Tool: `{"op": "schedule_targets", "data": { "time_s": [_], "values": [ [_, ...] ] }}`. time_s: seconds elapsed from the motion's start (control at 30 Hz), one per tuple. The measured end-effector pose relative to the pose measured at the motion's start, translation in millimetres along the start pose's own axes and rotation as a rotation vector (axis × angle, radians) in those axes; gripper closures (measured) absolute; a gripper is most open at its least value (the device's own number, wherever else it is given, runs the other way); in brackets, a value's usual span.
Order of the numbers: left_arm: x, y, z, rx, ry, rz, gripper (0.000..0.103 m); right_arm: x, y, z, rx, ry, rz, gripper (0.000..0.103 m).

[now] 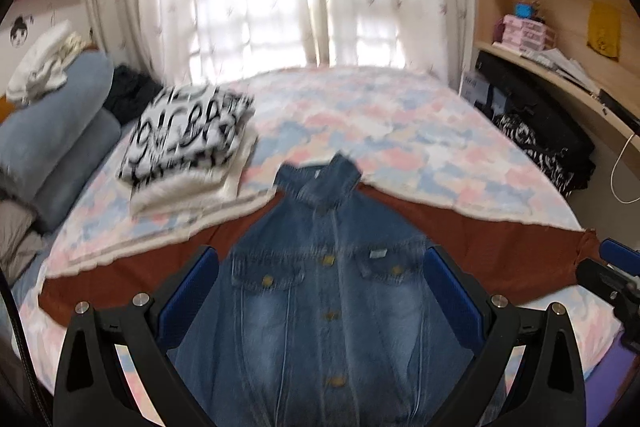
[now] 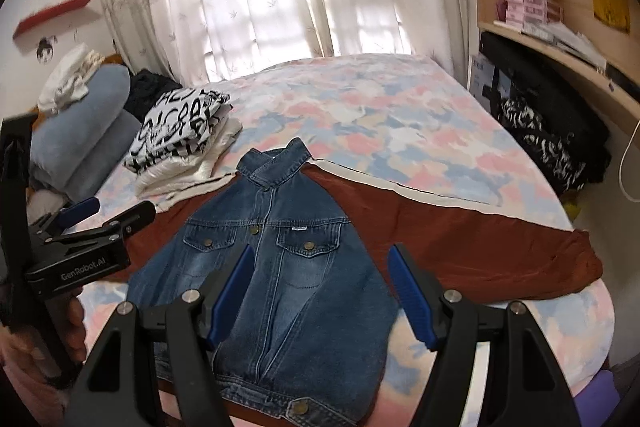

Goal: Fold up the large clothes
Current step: 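Reach the right gripper to the brown sleeve cuff and grasp it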

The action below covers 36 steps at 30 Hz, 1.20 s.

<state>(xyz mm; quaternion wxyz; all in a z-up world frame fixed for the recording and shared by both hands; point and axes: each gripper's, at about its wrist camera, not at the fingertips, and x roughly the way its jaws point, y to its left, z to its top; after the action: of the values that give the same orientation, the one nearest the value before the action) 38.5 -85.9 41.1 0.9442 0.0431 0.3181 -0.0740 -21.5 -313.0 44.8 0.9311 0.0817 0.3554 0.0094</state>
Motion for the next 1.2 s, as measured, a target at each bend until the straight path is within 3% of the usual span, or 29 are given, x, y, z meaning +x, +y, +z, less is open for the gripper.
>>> {"op": "schedule_targets", "data": {
  "time_s": [0.17,0.33,0.5,0.7,0.83,0.97,1.07,1.2],
  "values": [
    [3.1,-24.6,25.8,0.04,-0.065,-0.066,0.002,-21.0,-47.3,14.4,0.074,-0.092,0.01,0.028],
    [14.3,-56.6,47.5,0.04,-0.145,-0.114,0.002,-32.2,-100.1,25.8,0.128,-0.18,-0.105,0.028],
    [36.4,-97.4,63.2,0.042,-0.146,-0.2,0.002,-22.9,-166.7,29.2,0.199,-0.099,-0.153,0.028],
    [66.0,-154.6,64.5,0.086,-0.138,-0.214,0.002,-19.8,-229.8,9.0,0.264,-0.078,-0.239,0.028],
    [89.8,-178.3,58.4,0.073,-0.096,-0.202,0.002,-11.5,-267.0,-5.1,0.337,-0.052,-0.278,0.028],
    [124.8,-190.1,47.9,0.04,0.023,-0.205,0.002,2.0,-303.6,-21.5,0.413,-0.024,-0.273,0.028],
    [150.2,-204.4,34.8,0.062,0.099,-0.209,0.002,18.6,-328.4,-36.8,0.498,0.008,-0.28,0.028],
    [174.5,-224.2,13.4,0.132,0.135,-0.185,0.002,40.7,-359.1,-61.3,0.592,0.053,-0.295,0.028]
  ]
}}
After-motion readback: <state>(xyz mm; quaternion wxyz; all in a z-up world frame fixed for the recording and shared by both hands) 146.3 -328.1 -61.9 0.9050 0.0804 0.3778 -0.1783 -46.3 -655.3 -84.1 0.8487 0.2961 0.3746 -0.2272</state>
